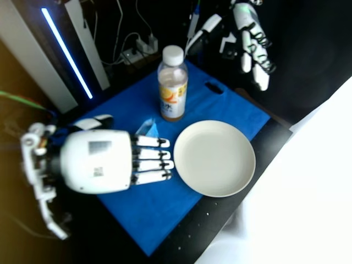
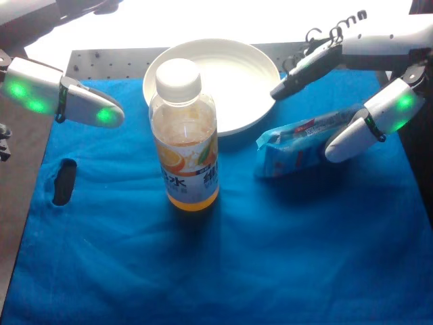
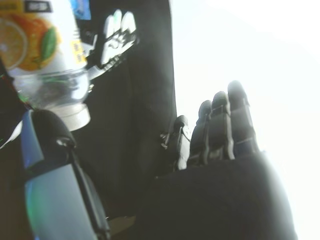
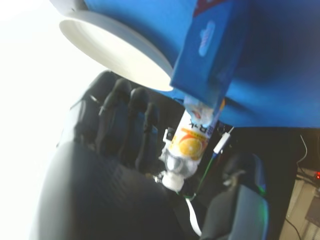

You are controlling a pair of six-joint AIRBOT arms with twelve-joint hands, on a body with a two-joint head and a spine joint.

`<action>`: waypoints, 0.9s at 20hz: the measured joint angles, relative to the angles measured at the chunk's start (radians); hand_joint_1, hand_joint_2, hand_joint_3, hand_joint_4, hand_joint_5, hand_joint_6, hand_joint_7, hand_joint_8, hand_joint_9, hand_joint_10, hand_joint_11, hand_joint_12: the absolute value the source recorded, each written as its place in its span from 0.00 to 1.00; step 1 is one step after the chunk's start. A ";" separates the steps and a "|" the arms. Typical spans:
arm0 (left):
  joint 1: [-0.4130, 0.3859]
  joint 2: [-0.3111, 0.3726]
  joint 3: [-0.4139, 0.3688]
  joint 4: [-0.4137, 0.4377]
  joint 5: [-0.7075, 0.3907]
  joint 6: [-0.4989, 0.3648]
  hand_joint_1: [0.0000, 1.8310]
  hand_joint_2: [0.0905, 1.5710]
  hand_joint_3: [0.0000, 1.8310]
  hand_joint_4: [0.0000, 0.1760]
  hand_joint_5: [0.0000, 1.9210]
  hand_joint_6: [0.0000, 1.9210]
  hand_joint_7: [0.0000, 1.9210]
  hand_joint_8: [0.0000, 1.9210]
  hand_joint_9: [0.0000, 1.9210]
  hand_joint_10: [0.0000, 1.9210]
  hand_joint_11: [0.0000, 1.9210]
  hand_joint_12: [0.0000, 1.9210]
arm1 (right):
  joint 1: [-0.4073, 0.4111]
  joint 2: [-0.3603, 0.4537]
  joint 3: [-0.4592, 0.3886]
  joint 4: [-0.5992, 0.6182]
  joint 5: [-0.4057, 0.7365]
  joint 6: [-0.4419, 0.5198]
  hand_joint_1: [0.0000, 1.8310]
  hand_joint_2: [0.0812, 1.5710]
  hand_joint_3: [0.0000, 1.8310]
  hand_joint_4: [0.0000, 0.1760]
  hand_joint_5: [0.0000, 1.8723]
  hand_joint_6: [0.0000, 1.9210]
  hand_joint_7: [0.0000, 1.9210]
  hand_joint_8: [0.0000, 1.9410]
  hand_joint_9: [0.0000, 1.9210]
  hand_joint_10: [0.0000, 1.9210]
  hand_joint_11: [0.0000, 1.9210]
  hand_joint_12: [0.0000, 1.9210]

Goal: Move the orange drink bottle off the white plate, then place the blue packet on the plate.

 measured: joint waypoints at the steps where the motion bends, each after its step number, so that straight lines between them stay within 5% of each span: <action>1: 0.000 0.000 0.000 0.000 -0.002 0.000 0.45 0.44 0.00 0.82 0.00 0.00 0.01 0.00 0.04 0.00 0.00 0.21 | 0.000 0.000 0.000 -0.001 -0.001 0.000 0.42 0.49 0.00 0.14 0.38 0.01 0.40 0.02 0.34 0.03 0.06 0.65; 4: -0.001 0.000 0.000 -0.001 -0.005 0.000 0.44 0.43 0.00 0.88 0.00 0.00 0.00 0.00 0.04 0.00 0.00 0.19 | 0.000 -0.003 0.001 -0.011 -0.006 0.000 0.42 0.50 0.00 0.19 0.40 0.00 0.43 0.01 0.37 0.06 0.09 0.67; 6: -0.001 0.000 0.000 -0.001 -0.005 0.000 0.44 0.43 0.00 0.82 0.00 0.00 0.00 0.00 0.04 0.00 0.00 0.24 | 0.000 -0.010 0.001 -0.020 -0.008 0.000 0.46 0.50 0.00 0.27 0.41 0.01 0.45 0.01 0.38 0.08 0.11 0.69; 7: -0.001 0.000 0.000 -0.001 -0.005 0.000 0.44 0.43 0.00 0.83 0.00 0.00 0.00 0.00 0.03 0.00 0.00 0.22 | 0.000 -0.013 0.001 -0.029 -0.007 0.000 0.49 0.50 0.00 0.27 0.42 0.00 0.45 0.01 0.33 0.20 0.11 0.73; 8: -0.001 0.000 0.000 0.000 -0.006 0.000 0.45 0.43 0.00 0.81 0.00 0.00 0.00 0.00 0.03 0.00 0.00 0.20 | -0.001 -0.016 0.001 -0.037 -0.008 0.000 0.53 0.50 0.00 0.19 0.42 0.00 0.46 0.01 0.26 0.36 0.12 0.74; 10: -0.001 0.000 0.000 -0.001 -0.006 0.000 0.45 0.43 0.00 0.79 0.00 0.00 0.00 0.00 0.03 0.00 0.00 0.20 | -0.001 -0.021 0.003 -0.041 -0.011 0.000 0.54 0.51 0.00 0.17 0.42 0.00 0.46 0.01 0.25 0.37 0.11 0.72; 11: -0.001 0.000 0.000 -0.001 -0.008 0.000 0.43 0.43 0.00 0.74 0.00 0.00 0.00 0.00 0.03 0.00 0.00 0.18 | -0.001 -0.032 0.014 -0.042 -0.015 0.000 0.57 0.51 0.00 0.00 0.44 0.00 0.46 0.00 0.28 0.29 0.12 0.64; 15: -0.001 0.000 -0.002 -0.002 -0.019 0.000 0.42 0.41 0.00 0.84 0.00 0.00 0.01 0.00 0.04 0.00 0.00 0.23 | -0.001 -0.046 0.022 -0.041 -0.021 0.001 0.64 0.56 0.00 0.00 0.52 0.01 0.52 0.02 0.33 0.36 0.15 0.72; 16: -0.001 0.000 -0.002 -0.002 -0.021 0.000 0.43 0.40 0.00 0.91 0.00 0.00 0.01 0.00 0.04 0.00 0.00 0.22 | -0.001 -0.049 0.025 -0.041 -0.019 0.001 0.68 0.65 0.00 0.00 0.59 0.32 0.56 0.40 0.44 0.32 0.25 0.68; 18: -0.001 0.000 -0.003 -0.002 -0.024 -0.001 0.40 0.41 0.00 0.77 0.00 0.00 0.03 0.00 0.05 0.00 0.00 0.23 | -0.001 -0.051 0.028 -0.045 -0.021 0.006 0.69 0.66 0.00 0.00 0.57 0.37 0.57 0.47 0.55 0.29 0.41 0.60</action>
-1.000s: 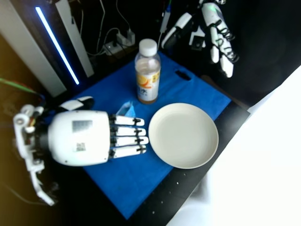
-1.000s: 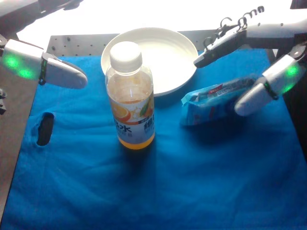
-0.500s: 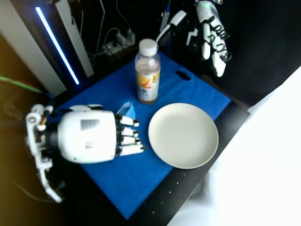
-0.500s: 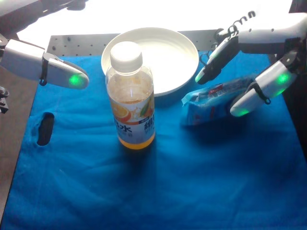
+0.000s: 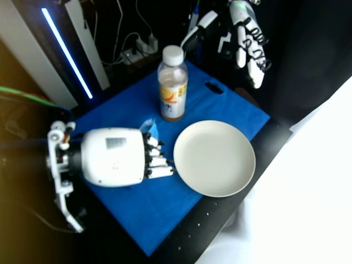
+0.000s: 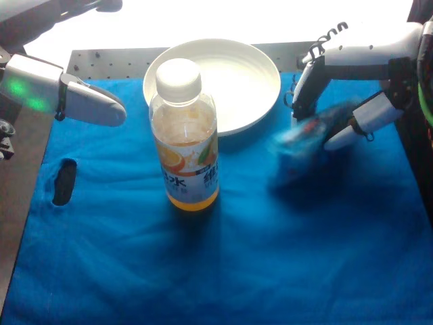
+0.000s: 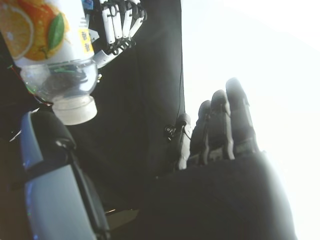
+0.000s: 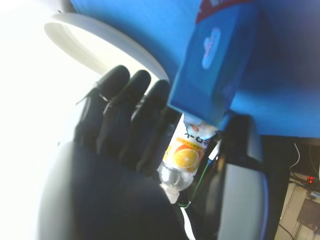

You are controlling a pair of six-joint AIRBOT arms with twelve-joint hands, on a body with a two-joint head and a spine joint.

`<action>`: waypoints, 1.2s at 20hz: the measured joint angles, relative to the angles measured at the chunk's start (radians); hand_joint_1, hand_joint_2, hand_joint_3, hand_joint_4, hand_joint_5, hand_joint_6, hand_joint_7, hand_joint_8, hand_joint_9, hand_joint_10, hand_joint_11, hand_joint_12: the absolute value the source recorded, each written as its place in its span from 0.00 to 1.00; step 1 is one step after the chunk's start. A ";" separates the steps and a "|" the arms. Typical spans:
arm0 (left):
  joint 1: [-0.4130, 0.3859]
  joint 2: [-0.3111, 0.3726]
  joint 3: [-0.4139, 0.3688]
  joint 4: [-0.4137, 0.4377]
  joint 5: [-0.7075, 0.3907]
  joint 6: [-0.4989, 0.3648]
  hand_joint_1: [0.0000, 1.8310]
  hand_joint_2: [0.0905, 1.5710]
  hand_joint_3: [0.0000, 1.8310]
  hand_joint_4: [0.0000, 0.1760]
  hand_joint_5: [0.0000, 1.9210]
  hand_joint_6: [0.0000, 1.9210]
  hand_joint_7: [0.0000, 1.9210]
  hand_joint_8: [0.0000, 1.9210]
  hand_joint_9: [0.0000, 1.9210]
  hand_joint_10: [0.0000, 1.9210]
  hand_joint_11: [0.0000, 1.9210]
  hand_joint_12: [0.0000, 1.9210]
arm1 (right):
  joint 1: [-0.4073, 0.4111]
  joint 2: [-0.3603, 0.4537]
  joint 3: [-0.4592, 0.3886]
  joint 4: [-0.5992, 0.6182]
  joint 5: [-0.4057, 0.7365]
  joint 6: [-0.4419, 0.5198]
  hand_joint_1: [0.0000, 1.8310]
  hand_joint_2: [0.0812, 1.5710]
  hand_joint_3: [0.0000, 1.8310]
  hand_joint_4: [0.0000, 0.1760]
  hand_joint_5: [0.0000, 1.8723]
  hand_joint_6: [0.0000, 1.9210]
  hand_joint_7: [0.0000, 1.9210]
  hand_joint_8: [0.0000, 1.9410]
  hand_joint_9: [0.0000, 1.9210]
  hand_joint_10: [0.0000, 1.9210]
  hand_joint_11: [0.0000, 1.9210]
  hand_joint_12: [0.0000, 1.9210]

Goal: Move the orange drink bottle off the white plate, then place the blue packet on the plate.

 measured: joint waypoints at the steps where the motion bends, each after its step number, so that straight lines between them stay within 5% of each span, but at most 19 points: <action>1: 0.000 0.000 -0.001 0.001 -0.001 0.000 0.40 0.41 0.00 0.77 0.00 0.00 0.03 0.00 0.05 0.00 0.00 0.23 | 0.000 0.000 0.001 0.002 -0.001 0.008 0.69 0.66 0.00 0.00 0.57 0.37 0.57 0.47 0.55 0.29 0.41 0.60; 3: 0.000 0.000 -0.001 0.001 -0.002 0.000 0.40 0.39 0.00 0.81 0.00 0.00 0.03 0.00 0.05 0.00 0.00 0.26 | 0.000 0.000 0.003 0.004 -0.001 0.011 0.69 0.66 0.00 0.00 0.57 0.38 0.58 0.46 0.59 0.28 0.41 0.63; 5: 0.000 0.000 -0.001 0.001 -0.002 0.000 0.40 0.39 0.00 0.79 0.00 0.00 0.02 0.00 0.05 0.00 0.00 0.26 | 0.000 0.000 0.003 0.004 -0.001 0.011 0.70 0.66 0.00 0.00 0.59 0.31 0.58 0.49 0.58 0.42 0.44 0.72; 6: 0.000 0.000 -0.001 0.001 -0.002 0.000 0.40 0.39 0.00 0.75 0.00 0.00 0.02 0.00 0.05 0.00 0.00 0.26 | 0.000 0.000 0.003 0.004 -0.001 0.011 0.70 0.65 0.00 0.00 0.59 0.31 0.60 0.46 0.58 0.51 0.48 0.77; 7: 0.000 0.000 -0.001 0.000 -0.002 0.000 0.39 0.40 0.00 0.70 0.00 0.00 0.03 0.00 0.06 0.00 0.00 0.27 | 0.000 0.000 0.002 0.004 0.000 0.011 0.69 0.65 0.00 0.00 0.58 0.34 0.61 0.44 0.56 0.46 0.45 0.72; 8: 0.000 0.000 -0.001 0.000 -0.002 0.000 0.39 0.40 0.00 0.73 0.00 0.00 0.03 0.00 0.05 0.00 0.00 0.26 | 0.000 0.000 0.001 0.006 0.002 0.012 0.66 0.66 0.00 0.00 0.58 0.40 0.55 0.57 0.52 0.84 0.53 0.94; 9: 0.000 0.000 -0.001 0.000 -0.002 0.000 0.39 0.40 0.00 0.70 0.00 0.00 0.02 0.00 0.05 0.00 0.00 0.25 | 0.007 0.000 0.001 0.001 0.003 0.011 0.65 0.67 0.00 0.00 0.57 0.42 0.54 0.59 0.52 0.96 0.55 0.99; 10: 0.000 0.000 -0.001 0.000 -0.002 0.000 0.39 0.40 0.00 0.70 0.00 0.00 0.02 0.00 0.05 0.00 0.00 0.25 | 0.015 0.000 0.001 -0.001 0.004 0.011 0.65 0.67 0.00 0.00 0.57 0.42 0.54 0.59 0.52 0.96 0.55 0.99; 11: 0.000 0.000 -0.001 -0.001 -0.002 0.000 0.39 0.41 0.00 0.61 0.00 0.00 0.01 0.00 0.05 0.00 0.00 0.26 | 0.038 0.000 0.001 -0.008 0.007 0.010 0.65 0.66 0.00 0.00 0.58 0.40 0.57 0.82 0.64 1.00 0.70 1.00; 12: 0.000 0.000 -0.001 -0.004 -0.002 0.000 0.38 0.41 0.00 0.66 0.00 0.00 0.01 0.00 0.05 0.00 0.00 0.27 | 0.053 0.001 0.001 -0.001 0.008 0.010 0.65 0.66 0.00 0.00 0.58 0.40 0.60 0.96 0.70 1.00 0.77 1.00; 13: 0.000 0.000 -0.001 -0.008 -0.002 0.000 0.38 0.41 0.00 0.65 0.00 0.00 0.02 0.00 0.05 0.00 0.00 0.28 | 0.074 0.001 0.004 0.008 0.013 0.010 0.65 0.66 0.00 0.00 0.58 0.41 0.60 0.99 0.70 1.00 0.78 1.00; 14: 0.001 0.000 -0.001 -0.010 -0.002 0.000 0.38 0.42 0.00 0.66 0.00 0.00 0.03 0.01 0.05 0.00 0.00 0.28 | 0.087 0.001 0.006 0.008 0.017 0.010 0.65 0.67 0.00 0.00 0.56 0.44 0.51 0.81 0.56 1.00 0.62 1.00; 15: 0.001 0.000 -0.001 -0.011 -0.002 0.000 0.38 0.42 0.00 0.68 0.00 0.00 0.03 0.01 0.05 0.00 0.00 0.27 | 0.099 0.001 0.011 0.005 0.019 0.011 0.64 0.68 0.00 0.00 0.56 0.45 0.50 0.75 0.51 1.00 0.57 1.00; 16: 0.002 0.000 0.000 -0.011 -0.001 0.000 0.38 0.42 0.00 0.62 0.00 0.00 0.03 0.00 0.05 0.00 0.00 0.27 | 0.109 0.001 0.016 0.001 0.021 0.009 0.65 0.67 0.00 0.00 0.57 0.42 0.51 0.90 0.56 1.00 0.61 1.00; 17: 0.001 0.000 0.000 -0.011 -0.001 0.000 0.38 0.42 0.00 0.62 0.00 0.00 0.03 0.00 0.05 0.00 0.00 0.27 | 0.120 0.001 0.020 -0.002 0.019 0.010 0.65 0.67 0.00 0.00 0.57 0.42 0.51 0.90 0.56 1.00 0.61 1.00; 18: 0.001 0.000 0.000 -0.011 -0.002 0.000 0.38 0.41 0.00 0.52 0.00 0.00 0.03 0.01 0.06 0.00 0.00 0.27 | 0.139 0.001 0.027 -0.006 0.019 0.009 0.65 0.65 0.00 0.00 0.60 0.37 0.51 0.99 0.57 1.00 0.63 1.00; 22: 0.001 0.000 0.000 -0.011 -0.002 0.000 0.36 0.41 0.00 0.50 0.00 0.00 0.04 0.00 0.07 0.00 0.00 0.30 | 0.182 -0.023 0.064 0.016 0.016 0.009 0.65 0.64 0.00 0.00 0.62 0.35 0.53 1.00 0.59 1.00 0.64 1.00; 23: 0.001 0.000 -0.001 -0.011 -0.002 0.000 0.37 0.41 0.00 0.45 0.00 0.00 0.04 0.00 0.06 0.00 0.00 0.28 | 0.183 -0.039 0.074 0.006 0.015 0.009 0.69 0.67 0.00 0.00 0.57 0.35 0.57 0.52 0.49 0.63 0.42 0.82; 24: 0.001 0.000 0.000 -0.011 -0.002 0.000 0.38 0.41 0.00 0.51 0.00 0.00 0.04 0.00 0.06 0.00 0.00 0.28 | 0.183 -0.054 0.082 -0.007 0.017 0.010 0.69 0.68 0.00 0.00 0.60 0.26 0.53 0.62 0.48 0.66 0.40 0.86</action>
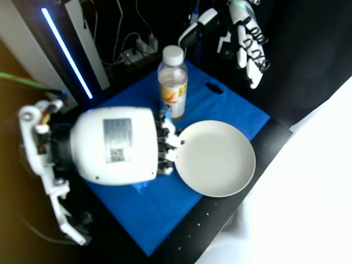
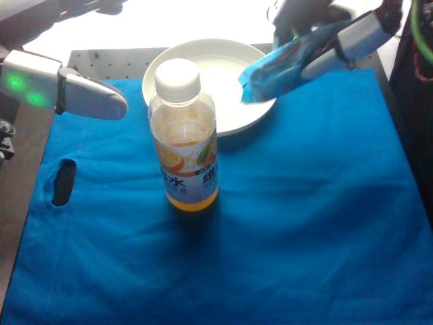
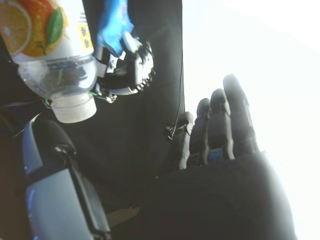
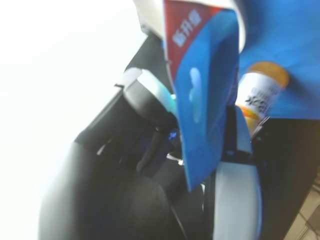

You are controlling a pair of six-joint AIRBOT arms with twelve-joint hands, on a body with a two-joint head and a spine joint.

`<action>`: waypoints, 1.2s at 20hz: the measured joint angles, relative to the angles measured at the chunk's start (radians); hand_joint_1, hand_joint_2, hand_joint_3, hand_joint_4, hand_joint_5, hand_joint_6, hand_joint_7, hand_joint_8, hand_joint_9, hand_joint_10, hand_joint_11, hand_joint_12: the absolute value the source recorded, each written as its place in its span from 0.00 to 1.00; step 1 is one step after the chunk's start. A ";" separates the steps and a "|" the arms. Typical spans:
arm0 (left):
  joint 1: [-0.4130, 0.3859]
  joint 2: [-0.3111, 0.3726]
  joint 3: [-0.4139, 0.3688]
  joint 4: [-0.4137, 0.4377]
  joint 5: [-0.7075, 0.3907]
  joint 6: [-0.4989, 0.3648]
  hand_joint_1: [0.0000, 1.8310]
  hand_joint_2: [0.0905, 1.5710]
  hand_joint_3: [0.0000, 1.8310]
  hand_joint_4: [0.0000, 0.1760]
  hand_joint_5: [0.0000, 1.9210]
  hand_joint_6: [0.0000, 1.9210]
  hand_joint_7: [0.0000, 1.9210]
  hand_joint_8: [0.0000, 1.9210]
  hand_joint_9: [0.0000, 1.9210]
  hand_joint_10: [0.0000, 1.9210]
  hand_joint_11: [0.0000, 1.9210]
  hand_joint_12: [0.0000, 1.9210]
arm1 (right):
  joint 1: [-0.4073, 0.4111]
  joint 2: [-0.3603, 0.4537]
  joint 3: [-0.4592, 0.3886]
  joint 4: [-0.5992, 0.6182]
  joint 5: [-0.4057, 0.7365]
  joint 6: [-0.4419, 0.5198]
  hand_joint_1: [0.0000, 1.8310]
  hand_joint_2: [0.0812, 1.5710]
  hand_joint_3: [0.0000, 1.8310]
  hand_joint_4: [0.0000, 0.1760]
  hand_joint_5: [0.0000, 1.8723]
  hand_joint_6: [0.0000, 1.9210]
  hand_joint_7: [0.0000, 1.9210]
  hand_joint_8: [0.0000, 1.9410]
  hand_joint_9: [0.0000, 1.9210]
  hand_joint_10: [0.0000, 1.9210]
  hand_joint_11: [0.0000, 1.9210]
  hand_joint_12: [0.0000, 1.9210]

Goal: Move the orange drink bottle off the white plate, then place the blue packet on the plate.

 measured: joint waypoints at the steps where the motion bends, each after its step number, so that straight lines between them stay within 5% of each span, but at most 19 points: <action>1: 0.000 0.000 0.000 0.000 0.000 0.000 0.37 0.40 0.00 0.52 0.00 0.00 0.04 0.00 0.06 0.00 0.00 0.28 | 0.003 -0.019 0.014 0.000 0.002 0.000 0.70 0.68 0.00 0.00 0.61 0.23 0.52 0.63 0.48 0.79 0.43 0.93; 2: 0.000 -0.001 0.000 0.000 0.000 0.000 0.37 0.41 0.00 0.58 0.00 0.00 0.04 0.00 0.06 0.00 0.00 0.26 | 0.008 -0.042 0.035 0.005 0.004 0.002 0.66 0.65 0.00 0.00 0.63 0.29 0.54 0.86 0.54 0.96 0.57 0.99; 3: 0.000 -0.001 0.001 0.001 0.000 0.000 0.37 0.41 0.00 0.61 0.00 0.00 0.04 0.00 0.06 0.00 0.00 0.25 | 0.010 -0.061 0.055 0.011 0.005 0.002 0.66 0.64 0.00 0.00 0.62 0.33 0.54 0.92 0.57 0.99 0.62 1.00; 5: 0.000 -0.001 0.003 0.009 0.000 -0.003 0.39 0.41 0.00 0.72 0.00 0.00 0.03 0.00 0.05 0.00 0.00 0.22 | 0.011 -0.102 0.101 0.013 0.005 0.017 0.66 0.64 0.00 0.00 0.63 0.33 0.54 0.81 0.54 1.00 0.58 1.00; 6: -0.008 -0.001 0.004 0.023 0.008 -0.004 0.40 0.41 0.00 0.74 0.00 0.00 0.01 0.00 0.04 0.00 0.00 0.19 | 0.011 -0.130 0.129 0.002 0.000 0.022 0.65 0.64 0.00 0.00 0.63 0.33 0.50 0.73 0.44 0.96 0.47 1.00; 7: -0.015 -0.003 0.006 0.030 0.010 -0.005 0.41 0.43 0.00 0.72 0.00 0.00 0.00 0.00 0.03 0.00 0.00 0.18 | 0.011 -0.148 0.145 0.001 -0.004 0.026 0.68 0.68 0.00 0.00 0.61 0.25 0.49 0.70 0.41 0.82 0.38 0.94; 9: -0.028 -0.011 0.011 0.040 0.012 -0.010 0.40 0.42 0.00 0.77 0.00 0.00 0.00 0.00 0.03 0.00 0.00 0.20 | 0.011 -0.175 0.166 0.008 -0.006 0.030 0.69 0.69 0.00 0.00 0.62 0.20 0.49 0.69 0.44 0.76 0.40 0.91; 10: -0.037 -0.014 0.011 0.045 0.016 -0.011 0.39 0.42 0.00 0.85 0.00 0.00 0.00 0.00 0.03 0.00 0.00 0.20 | 0.011 -0.195 0.181 0.008 -0.008 0.034 0.70 0.68 0.00 0.00 0.63 0.18 0.52 0.62 0.48 0.62 0.42 0.83; 11: -0.040 -0.015 0.011 0.052 0.015 -0.012 0.39 0.42 0.00 0.80 0.00 0.00 0.00 0.00 0.03 0.00 0.00 0.19 | 0.011 -0.210 0.197 0.008 -0.009 0.037 0.70 0.67 0.00 0.00 0.64 0.17 0.53 0.60 0.50 0.55 0.42 0.79; 13: -0.049 -0.016 0.012 0.076 0.022 -0.024 0.39 0.42 0.00 0.87 0.00 0.00 0.00 0.00 0.03 0.00 0.00 0.22 | 0.011 -0.234 0.223 0.012 -0.010 0.042 0.69 0.66 0.00 0.00 0.63 0.27 0.55 0.52 0.51 0.34 0.35 0.70; 14: -0.056 -0.023 0.018 0.082 0.023 -0.032 0.37 0.44 0.00 0.65 0.00 0.00 0.00 0.00 0.04 0.00 0.00 0.28 | 0.011 -0.247 0.240 0.018 -0.011 0.041 0.68 0.66 0.00 0.00 0.60 0.34 0.55 0.49 0.53 0.26 0.36 0.63; 16: -0.077 -0.040 0.023 0.097 0.022 -0.041 0.35 0.46 0.00 0.51 0.00 0.00 0.00 0.00 0.06 0.00 0.00 0.34 | 0.010 -0.277 0.280 0.043 -0.014 0.041 0.68 0.66 0.00 0.00 0.61 0.32 0.56 0.48 0.54 0.18 0.33 0.63; 17: -0.082 -0.046 0.024 0.105 0.019 -0.049 0.36 0.46 0.00 0.48 0.00 0.00 0.00 0.00 0.06 0.00 0.00 0.32 | 0.008 -0.291 0.297 0.051 -0.016 0.042 0.69 0.66 0.00 0.00 0.61 0.30 0.56 0.50 0.59 0.21 0.41 0.69; 19: -0.088 -0.053 0.023 0.128 0.019 -0.056 0.36 0.46 0.00 0.49 0.00 0.00 0.00 0.00 0.06 0.00 0.00 0.32 | -0.005 -0.314 0.323 0.062 -0.020 0.042 0.70 0.67 0.00 0.00 0.64 0.19 0.53 0.59 0.49 0.49 0.39 0.82; 21: -0.094 -0.053 0.026 0.131 0.021 -0.057 0.35 0.47 0.00 0.44 0.00 0.00 0.00 0.00 0.05 0.00 0.00 0.30 | -0.018 -0.328 0.339 0.058 -0.022 0.055 0.69 0.67 0.00 0.00 0.66 0.24 0.48 0.59 0.42 0.41 0.30 0.78; 23: -0.100 -0.052 0.028 0.126 0.020 -0.058 0.36 0.47 0.00 0.48 0.00 0.00 0.00 0.00 0.04 0.00 0.00 0.27 | -0.028 -0.343 0.359 0.055 -0.031 0.060 0.68 0.67 0.00 0.00 0.64 0.26 0.51 0.57 0.49 0.35 0.35 0.72; 24: -0.100 -0.053 0.027 0.129 0.020 -0.057 0.36 0.46 0.00 0.57 0.00 0.00 0.00 0.00 0.03 0.00 0.00 0.28 | -0.030 -0.348 0.366 0.056 -0.035 0.065 0.69 0.67 0.00 0.00 0.64 0.24 0.52 0.57 0.51 0.36 0.36 0.76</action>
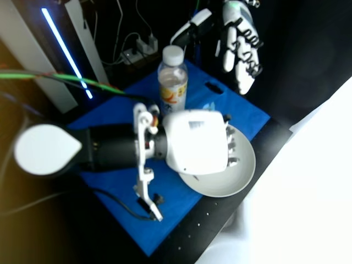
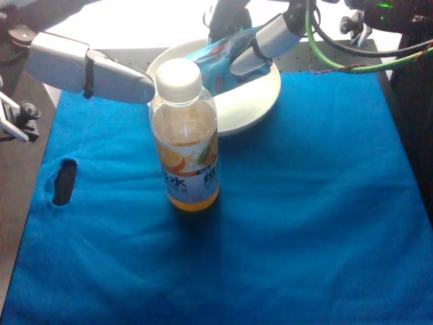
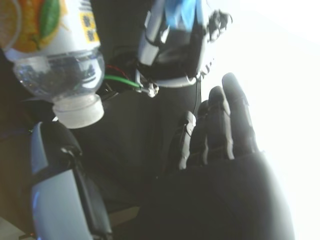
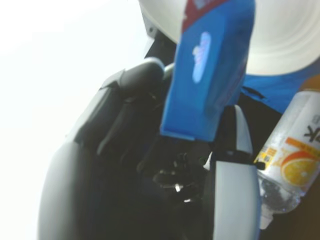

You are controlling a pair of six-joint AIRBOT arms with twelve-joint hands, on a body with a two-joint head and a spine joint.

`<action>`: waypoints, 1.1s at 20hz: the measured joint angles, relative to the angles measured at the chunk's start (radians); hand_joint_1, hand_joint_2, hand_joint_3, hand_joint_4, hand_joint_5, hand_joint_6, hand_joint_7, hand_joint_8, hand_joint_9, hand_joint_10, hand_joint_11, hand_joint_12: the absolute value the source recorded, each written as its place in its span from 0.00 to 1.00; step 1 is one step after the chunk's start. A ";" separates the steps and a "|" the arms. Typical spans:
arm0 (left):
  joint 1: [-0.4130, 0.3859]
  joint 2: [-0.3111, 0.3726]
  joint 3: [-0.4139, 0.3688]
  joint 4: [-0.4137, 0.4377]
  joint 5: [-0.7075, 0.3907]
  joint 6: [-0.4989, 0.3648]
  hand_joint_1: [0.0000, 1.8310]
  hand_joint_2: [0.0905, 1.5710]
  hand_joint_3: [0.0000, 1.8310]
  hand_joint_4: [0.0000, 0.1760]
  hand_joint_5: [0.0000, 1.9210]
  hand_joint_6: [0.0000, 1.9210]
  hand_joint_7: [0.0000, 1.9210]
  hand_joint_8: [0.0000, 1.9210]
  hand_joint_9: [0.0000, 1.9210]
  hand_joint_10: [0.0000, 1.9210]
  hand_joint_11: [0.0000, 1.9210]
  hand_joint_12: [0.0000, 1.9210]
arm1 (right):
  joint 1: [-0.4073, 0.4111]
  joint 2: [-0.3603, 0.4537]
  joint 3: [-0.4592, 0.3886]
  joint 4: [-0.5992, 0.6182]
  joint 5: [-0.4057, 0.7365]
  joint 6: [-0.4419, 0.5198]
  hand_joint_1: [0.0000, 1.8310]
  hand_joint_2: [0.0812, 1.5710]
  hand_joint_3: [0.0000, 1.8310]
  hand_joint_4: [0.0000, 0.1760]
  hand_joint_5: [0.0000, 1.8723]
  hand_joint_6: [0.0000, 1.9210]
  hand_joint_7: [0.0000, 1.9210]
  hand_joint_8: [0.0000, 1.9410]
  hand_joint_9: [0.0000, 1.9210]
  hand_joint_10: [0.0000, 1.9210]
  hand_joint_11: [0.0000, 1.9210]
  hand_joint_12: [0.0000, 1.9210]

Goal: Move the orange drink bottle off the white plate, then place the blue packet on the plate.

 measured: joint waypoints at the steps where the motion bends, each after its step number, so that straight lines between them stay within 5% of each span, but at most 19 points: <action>1: -0.002 0.000 0.000 0.013 0.002 0.000 0.37 0.45 0.00 0.57 0.00 0.00 0.00 0.00 0.03 0.00 0.00 0.29 | -0.005 -0.005 0.010 0.005 -0.001 0.013 0.69 0.68 0.00 0.00 0.63 0.20 0.50 0.63 0.49 0.53 0.39 0.85; 3: -0.011 0.000 0.000 0.027 0.004 -0.007 0.36 0.44 0.00 0.64 0.00 0.00 0.00 0.00 0.03 0.00 0.00 0.31 | -0.019 -0.011 0.025 0.003 -0.005 0.022 0.69 0.69 0.00 0.00 0.62 0.20 0.50 0.65 0.48 0.64 0.41 0.89; 4: -0.014 0.000 0.002 0.028 0.000 -0.011 0.36 0.45 0.00 0.61 0.00 0.00 0.00 0.00 0.03 0.00 0.00 0.30 | -0.025 -0.019 0.039 0.004 -0.007 0.024 0.69 0.68 0.00 0.00 0.63 0.21 0.51 0.62 0.47 0.53 0.37 0.83; 5: -0.015 0.000 0.004 0.025 -0.001 -0.015 0.36 0.45 0.00 0.41 0.00 0.00 0.00 0.00 0.03 0.00 0.00 0.30 | -0.031 -0.024 0.047 -0.003 -0.010 0.027 0.69 0.67 0.00 0.00 0.65 0.19 0.52 0.60 0.47 0.48 0.36 0.81; 6: -0.015 0.000 0.005 0.027 0.000 -0.015 0.35 0.44 0.00 0.55 0.00 0.00 0.00 0.00 0.03 0.00 0.00 0.31 | -0.036 -0.027 0.051 -0.006 -0.011 0.034 0.69 0.67 0.00 0.00 0.63 0.25 0.53 0.56 0.50 0.41 0.37 0.77; 7: -0.015 0.000 0.006 0.031 0.002 -0.016 0.34 0.44 0.00 0.49 0.00 0.00 0.00 0.00 0.03 0.00 0.00 0.32 | -0.038 -0.035 0.063 -0.023 -0.010 0.055 0.68 0.67 0.00 0.00 0.63 0.28 0.54 0.53 0.52 0.34 0.37 0.72; 8: -0.015 0.000 0.006 0.031 0.002 -0.019 0.34 0.44 0.00 0.55 0.00 0.00 0.00 0.00 0.04 0.00 0.00 0.32 | -0.038 -0.038 0.067 -0.029 -0.010 0.061 0.68 0.67 0.00 0.00 0.61 0.33 0.53 0.52 0.51 0.27 0.36 0.67; 9: -0.015 0.000 0.006 0.030 0.001 -0.019 0.35 0.44 0.00 0.51 0.00 0.00 0.00 0.00 0.04 0.00 0.00 0.32 | -0.045 -0.043 0.073 -0.022 -0.007 0.069 0.68 0.67 0.00 0.00 0.62 0.32 0.52 0.53 0.53 0.25 0.35 0.71; 10: -0.015 0.000 0.006 0.030 0.001 -0.021 0.36 0.43 0.00 0.64 0.00 0.00 0.00 0.00 0.04 0.00 0.00 0.31 | -0.049 -0.045 0.076 -0.022 -0.005 0.072 0.69 0.68 0.00 0.00 0.62 0.23 0.51 0.62 0.49 0.44 0.35 0.82; 12: -0.015 0.000 0.006 0.031 0.001 -0.022 0.36 0.42 0.00 0.62 0.00 0.00 0.00 0.00 0.04 0.00 0.00 0.30 | -0.056 -0.048 0.079 -0.034 -0.004 0.078 0.69 0.68 0.00 0.00 0.63 0.22 0.49 0.65 0.41 0.54 0.30 0.86; 13: -0.015 0.000 0.006 0.032 0.000 -0.023 0.36 0.42 0.00 0.62 0.00 0.00 0.00 0.00 0.03 0.00 0.00 0.30 | -0.056 -0.048 0.080 -0.039 -0.005 0.082 0.69 0.67 0.00 0.00 0.63 0.25 0.51 0.60 0.44 0.44 0.32 0.79; 14: -0.015 0.000 0.006 0.031 0.001 -0.024 0.37 0.43 0.00 0.50 0.00 0.00 0.00 0.00 0.03 0.00 0.00 0.28 | -0.056 -0.048 0.080 -0.040 -0.005 0.084 0.69 0.67 0.00 0.00 0.58 0.31 0.54 0.56 0.49 0.37 0.36 0.75; 15: -0.015 0.000 0.006 0.032 0.000 -0.025 0.36 0.42 0.00 0.59 0.00 0.00 0.00 0.00 0.03 0.00 0.00 0.28 | -0.056 -0.048 0.080 -0.040 -0.005 0.084 0.70 0.68 0.00 0.00 0.55 0.36 0.57 0.53 0.53 0.30 0.38 0.69; 16: -0.015 0.000 0.006 0.032 0.000 -0.025 0.36 0.44 0.00 0.47 0.00 0.00 0.00 0.00 0.04 0.00 0.00 0.29 | -0.056 -0.049 0.080 -0.041 -0.005 0.084 0.74 0.65 0.00 0.00 0.48 0.14 0.59 0.42 0.54 0.25 0.35 0.66; 17: -0.015 0.000 0.006 0.032 0.000 -0.025 0.36 0.44 0.00 0.53 0.00 0.00 0.00 0.00 0.04 0.00 0.00 0.29 | -0.056 -0.049 0.080 -0.042 -0.005 0.084 0.75 0.64 0.00 0.00 0.48 0.04 0.59 0.39 0.54 0.21 0.35 0.62; 19: -0.015 0.000 0.006 0.032 0.000 -0.026 0.36 0.44 0.00 0.65 0.00 0.00 0.00 0.00 0.04 0.00 0.00 0.29 | -0.056 -0.049 0.080 -0.037 -0.002 0.085 0.64 0.56 0.00 0.00 0.42 0.00 0.59 0.09 0.57 0.15 0.36 0.62; 20: -0.015 0.000 0.006 0.032 0.000 -0.026 0.37 0.43 0.00 0.66 0.00 0.00 0.00 0.00 0.04 0.00 0.00 0.28 | -0.056 -0.049 0.080 -0.038 -0.001 0.084 0.60 0.54 0.00 0.00 0.38 0.00 0.53 0.02 0.51 0.07 0.29 0.58; 22: -0.015 0.000 0.006 0.032 0.000 -0.026 0.37 0.43 0.00 0.54 0.00 0.00 0.00 0.00 0.03 0.00 0.00 0.26 | -0.056 -0.050 0.080 -0.049 -0.002 0.084 0.55 0.50 0.00 0.00 0.29 0.00 0.38 0.00 0.40 0.01 0.21 0.53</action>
